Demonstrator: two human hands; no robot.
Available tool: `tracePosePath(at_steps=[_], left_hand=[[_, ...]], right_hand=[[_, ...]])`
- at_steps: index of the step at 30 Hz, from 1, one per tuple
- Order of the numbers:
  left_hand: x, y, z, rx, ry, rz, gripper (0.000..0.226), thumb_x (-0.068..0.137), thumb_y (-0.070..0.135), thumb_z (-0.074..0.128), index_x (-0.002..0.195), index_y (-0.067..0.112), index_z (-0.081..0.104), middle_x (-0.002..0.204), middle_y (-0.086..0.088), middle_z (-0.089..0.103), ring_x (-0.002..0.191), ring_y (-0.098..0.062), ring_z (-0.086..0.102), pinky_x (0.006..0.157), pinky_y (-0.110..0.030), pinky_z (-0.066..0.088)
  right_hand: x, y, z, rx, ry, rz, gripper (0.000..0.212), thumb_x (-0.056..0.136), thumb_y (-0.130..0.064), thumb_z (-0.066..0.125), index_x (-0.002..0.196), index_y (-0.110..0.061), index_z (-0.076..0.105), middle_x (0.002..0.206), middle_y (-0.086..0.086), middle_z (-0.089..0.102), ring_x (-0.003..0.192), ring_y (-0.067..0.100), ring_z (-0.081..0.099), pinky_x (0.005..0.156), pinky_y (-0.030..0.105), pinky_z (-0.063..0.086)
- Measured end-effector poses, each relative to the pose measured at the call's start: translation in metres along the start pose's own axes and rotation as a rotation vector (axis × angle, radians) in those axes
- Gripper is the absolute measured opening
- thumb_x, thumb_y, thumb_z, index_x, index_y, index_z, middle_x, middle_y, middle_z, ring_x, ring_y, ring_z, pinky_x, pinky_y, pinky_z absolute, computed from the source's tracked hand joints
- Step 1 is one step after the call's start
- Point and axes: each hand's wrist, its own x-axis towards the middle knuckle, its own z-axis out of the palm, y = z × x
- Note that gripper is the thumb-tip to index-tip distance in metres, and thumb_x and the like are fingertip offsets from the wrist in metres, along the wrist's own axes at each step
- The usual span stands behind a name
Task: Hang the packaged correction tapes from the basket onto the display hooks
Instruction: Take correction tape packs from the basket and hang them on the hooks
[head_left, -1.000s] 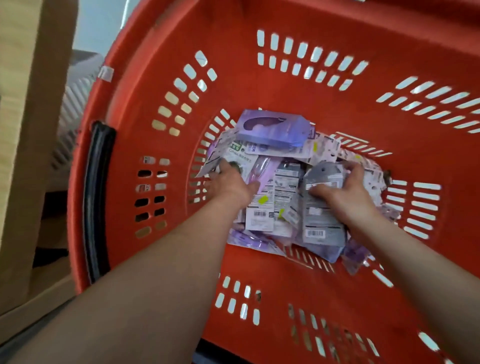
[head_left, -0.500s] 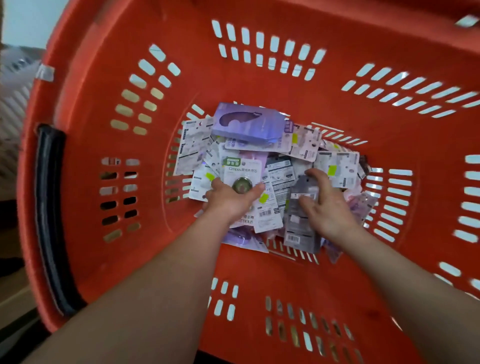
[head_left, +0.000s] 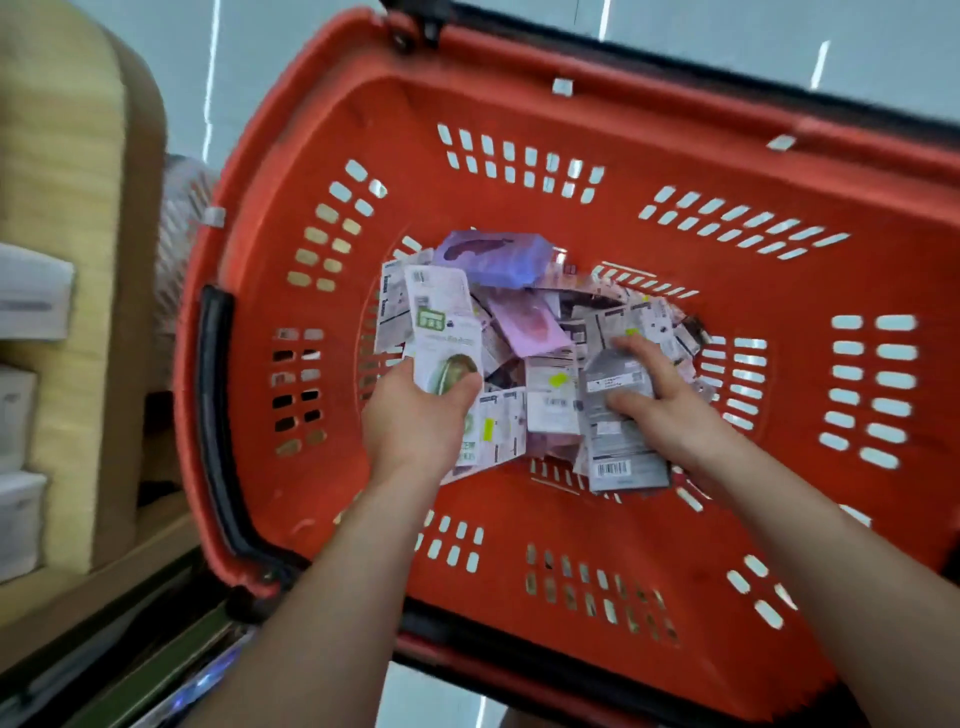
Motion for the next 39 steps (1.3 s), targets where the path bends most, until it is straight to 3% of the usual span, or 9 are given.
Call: tracePosePath(at_steps=[4,7,10,14,20,27,30,33,39], left_hand=[[-0.064,0.028,-0.062,-0.44,-0.096,0.024,0.019,0.081,0.02,0.079,0.099,0.018,0.073,0.092,-0.002,0.077,0.085,-0.024,0.074,0.077,-0.052,0.06],[-0.107,0.057,-0.089,-0.825,-0.139,-0.059,0.029,0.083,0.02,0.071,0.11,0.01,0.07,0.102,-0.008,0.076,0.092,-0.027,0.073,0.077,-0.046,0.059],[-0.151,0.089,-0.102,-1.115,-0.122,-0.18,0.042,0.08,0.025,0.067,0.119,0.013,0.065,0.112,-0.008,0.074,0.103,-0.028,0.071,0.087,-0.049,0.057],[-0.215,0.129,-0.126,-1.236,-0.121,-0.239,0.034,0.087,0.027,0.063,0.12,0.018,0.064,0.112,-0.006,0.074,0.103,-0.027,0.071,0.094,-0.054,0.053],[-0.292,0.167,-0.172,-1.263,-0.083,-0.174,0.031,0.093,0.02,0.063,0.123,0.015,0.062,0.113,-0.006,0.074,0.105,-0.026,0.07,0.09,-0.051,0.057],[-0.376,0.168,-0.243,-0.944,0.317,0.172,0.031,0.088,0.011,0.073,0.114,0.024,0.064,0.107,0.005,0.074,0.099,-0.015,0.071,0.089,-0.042,0.058],[-0.423,0.159,-0.275,-0.317,0.57,0.582,0.027,0.082,0.014,0.079,0.102,0.028,0.068,0.092,0.013,0.067,0.083,0.002,0.062,0.073,-0.018,0.052],[-0.46,0.146,-0.287,0.295,0.742,0.928,0.042,0.076,0.009,0.077,0.113,0.024,0.063,0.087,-0.002,0.063,0.076,-0.02,0.059,0.054,-0.031,0.05],[-0.518,0.133,-0.318,0.596,0.844,0.924,0.05,0.066,0.005,0.087,0.112,0.016,0.072,0.084,-0.005,0.061,0.078,-0.025,0.057,0.058,-0.032,0.043]], right_hand=[[-0.047,-0.04,-0.023,-0.041,-0.039,-0.11,0.04,0.094,-0.004,0.057,0.094,-0.043,0.062,0.111,-0.02,0.059,0.09,0.009,0.06,0.074,0.021,0.049],[-0.086,-0.077,-0.034,-0.029,-0.053,-0.092,0.026,0.097,-0.006,0.055,0.092,-0.027,0.07,0.102,-0.009,0.067,0.099,0.018,0.063,0.086,0.029,0.048],[-0.142,-0.122,-0.043,0.267,-0.06,-0.036,0.027,0.099,-0.039,0.054,0.108,-0.02,0.072,0.109,0.002,0.074,0.107,0.027,0.068,0.101,0.051,0.048],[-0.221,-0.181,-0.063,0.484,-0.136,-0.057,0.061,0.072,-0.075,0.045,0.104,-0.033,0.075,0.106,-0.006,0.076,0.1,0.015,0.073,0.095,0.043,0.051],[-0.305,-0.234,-0.087,0.334,-0.07,-0.192,0.036,0.089,-0.041,0.063,0.116,-0.017,0.068,0.107,-0.004,0.076,0.095,0.01,0.073,0.078,0.022,0.058],[-0.386,-0.267,-0.128,0.283,0.026,-0.263,0.027,0.096,-0.032,0.062,0.118,-0.017,0.067,0.108,-0.002,0.076,0.098,0.016,0.072,0.096,0.042,0.055],[-0.42,-0.287,-0.133,0.22,-0.037,-0.298,0.024,0.096,-0.033,0.063,0.113,-0.018,0.069,0.105,-0.003,0.076,0.097,0.016,0.073,0.096,0.044,0.055],[-0.457,-0.308,-0.122,0.196,-0.154,-0.323,0.022,0.097,-0.032,0.059,0.109,-0.018,0.07,0.105,-0.002,0.076,0.097,0.018,0.072,0.096,0.044,0.055],[-0.516,-0.328,-0.095,0.216,-0.368,-0.309,0.023,0.098,-0.032,0.048,0.096,-0.02,0.067,0.087,0.004,0.075,0.067,0.012,0.071,0.062,0.033,0.058]])
